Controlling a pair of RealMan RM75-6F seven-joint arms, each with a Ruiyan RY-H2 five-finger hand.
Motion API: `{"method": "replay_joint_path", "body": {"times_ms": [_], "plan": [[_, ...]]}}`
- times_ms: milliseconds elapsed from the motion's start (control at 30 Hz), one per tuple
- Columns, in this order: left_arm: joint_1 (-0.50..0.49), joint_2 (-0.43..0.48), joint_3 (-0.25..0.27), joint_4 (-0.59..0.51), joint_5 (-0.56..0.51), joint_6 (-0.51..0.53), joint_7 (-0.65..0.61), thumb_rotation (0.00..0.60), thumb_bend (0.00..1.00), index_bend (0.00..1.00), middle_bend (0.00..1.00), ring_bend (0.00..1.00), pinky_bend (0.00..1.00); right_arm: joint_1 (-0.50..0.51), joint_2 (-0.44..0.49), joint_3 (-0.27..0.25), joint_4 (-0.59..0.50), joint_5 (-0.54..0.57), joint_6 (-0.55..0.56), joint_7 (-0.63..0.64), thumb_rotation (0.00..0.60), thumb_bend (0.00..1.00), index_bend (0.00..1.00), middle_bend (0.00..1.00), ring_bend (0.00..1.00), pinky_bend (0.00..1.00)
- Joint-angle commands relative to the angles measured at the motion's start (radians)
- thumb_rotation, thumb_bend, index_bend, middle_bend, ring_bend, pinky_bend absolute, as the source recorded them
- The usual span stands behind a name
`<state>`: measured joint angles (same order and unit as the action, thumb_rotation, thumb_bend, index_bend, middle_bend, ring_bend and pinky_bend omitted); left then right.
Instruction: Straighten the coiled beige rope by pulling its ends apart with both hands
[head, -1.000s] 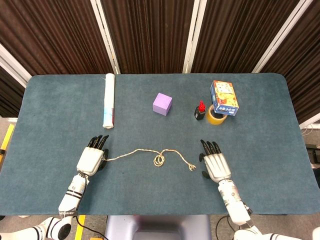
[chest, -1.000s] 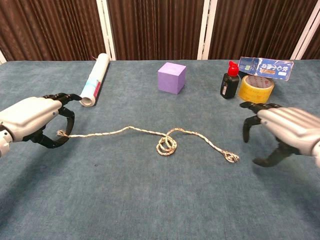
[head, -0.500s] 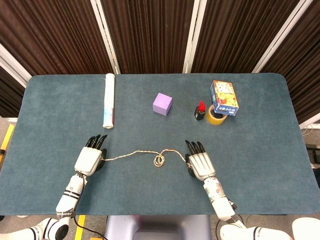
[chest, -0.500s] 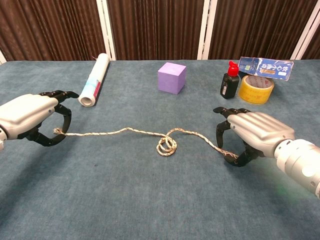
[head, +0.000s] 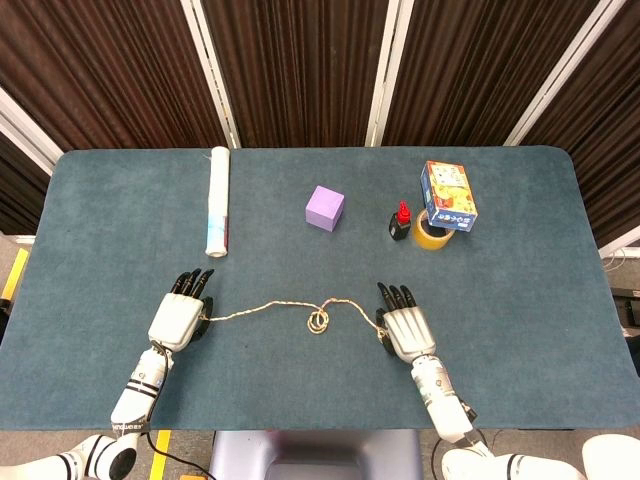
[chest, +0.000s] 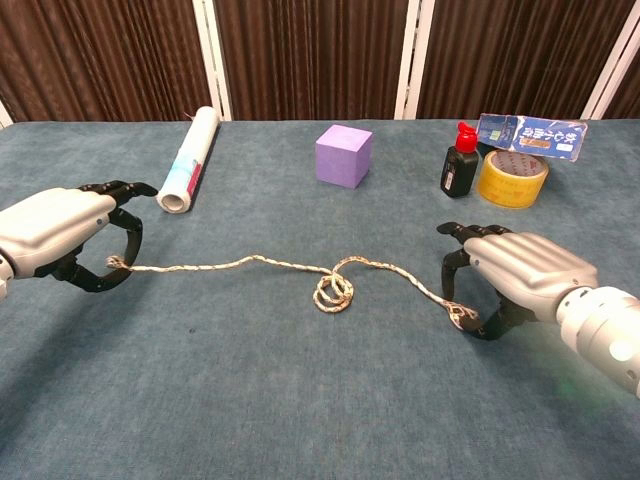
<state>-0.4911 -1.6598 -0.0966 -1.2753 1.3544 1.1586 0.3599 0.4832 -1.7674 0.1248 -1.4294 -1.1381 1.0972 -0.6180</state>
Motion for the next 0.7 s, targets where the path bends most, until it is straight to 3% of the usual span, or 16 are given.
{"method": "replay_joint_path", "body": {"times_ms": [33,700], "plan": [[0.000,0.000,-0.001,0.001,-0.001,0.001,-0.001,0.600,0.39,0.60,0.05,0.00,0.13,0.003,-0.004,0.001,0.005,0.003,0.004,-0.004,0.600,0.42,0.55,0.07,0.00,0.00],[0.004,0.021,0.000,-0.020,-0.005,0.012,0.002,0.600,0.39,0.60,0.05,0.00,0.13,0.032,-0.034,0.008,0.015,0.061,-0.007,-0.031,0.600,0.49,0.66,0.12,0.00,0.00]]}}
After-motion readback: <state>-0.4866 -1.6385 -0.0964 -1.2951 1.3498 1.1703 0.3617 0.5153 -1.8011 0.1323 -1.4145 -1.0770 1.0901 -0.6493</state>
